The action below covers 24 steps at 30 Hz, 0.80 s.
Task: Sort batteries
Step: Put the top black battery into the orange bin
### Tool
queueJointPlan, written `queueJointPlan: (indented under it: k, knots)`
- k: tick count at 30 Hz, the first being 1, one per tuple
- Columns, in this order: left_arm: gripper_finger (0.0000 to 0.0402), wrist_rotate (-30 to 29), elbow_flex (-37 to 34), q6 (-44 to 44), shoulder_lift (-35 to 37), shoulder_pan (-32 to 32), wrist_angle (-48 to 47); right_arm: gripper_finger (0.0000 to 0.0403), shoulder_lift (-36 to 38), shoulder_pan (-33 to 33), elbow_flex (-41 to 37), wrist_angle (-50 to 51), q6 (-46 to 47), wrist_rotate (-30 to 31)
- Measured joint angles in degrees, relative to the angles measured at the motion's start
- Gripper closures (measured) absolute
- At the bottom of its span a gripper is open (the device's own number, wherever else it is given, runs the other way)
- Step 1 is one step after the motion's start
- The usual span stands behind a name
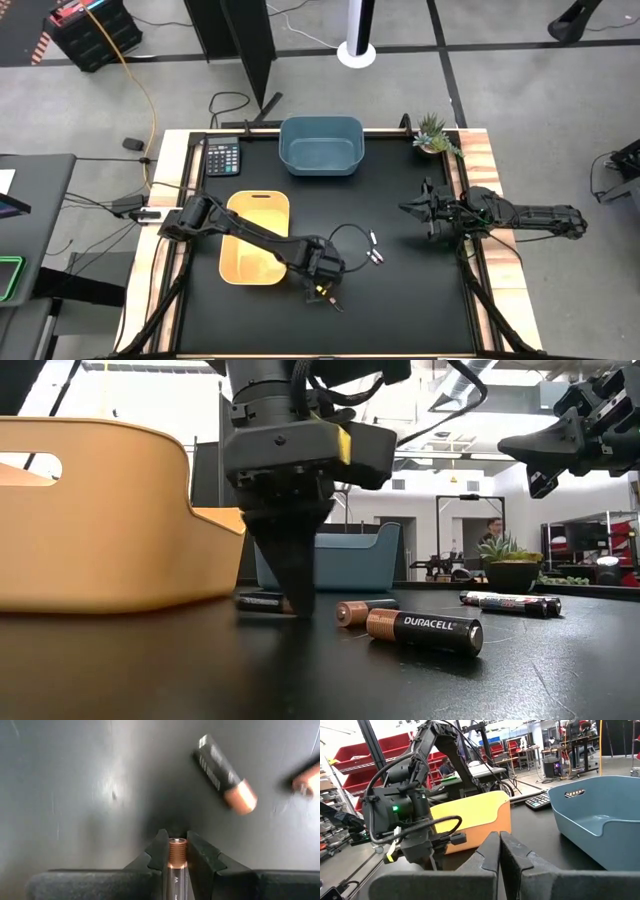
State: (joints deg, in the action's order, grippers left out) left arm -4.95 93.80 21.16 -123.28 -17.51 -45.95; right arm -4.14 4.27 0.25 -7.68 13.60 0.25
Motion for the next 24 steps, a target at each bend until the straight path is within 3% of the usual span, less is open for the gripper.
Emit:
queueJointPlan:
  k: [12, 17, 24]
  knots:
    - [0.0359, -1.60, 5.72, -5.73, 0.02, 1.67, -3.70, 0.0372, 0.00, -0.01, 0.00, 0.00, -0.01, 0.00]
    - [0.0359, -7.37, 12.12, -7.36, 0.17, 2.75, -10.97, 0.0372, 0.00, -0.02, 0.00, -0.01, -0.01, 0.00]
    - [0.0360, -17.55, 22.36, -3.98, 0.33, 3.38, -29.06, 0.0372, 0.00, -0.02, 0.00, -0.01, 0.00, 0.00]
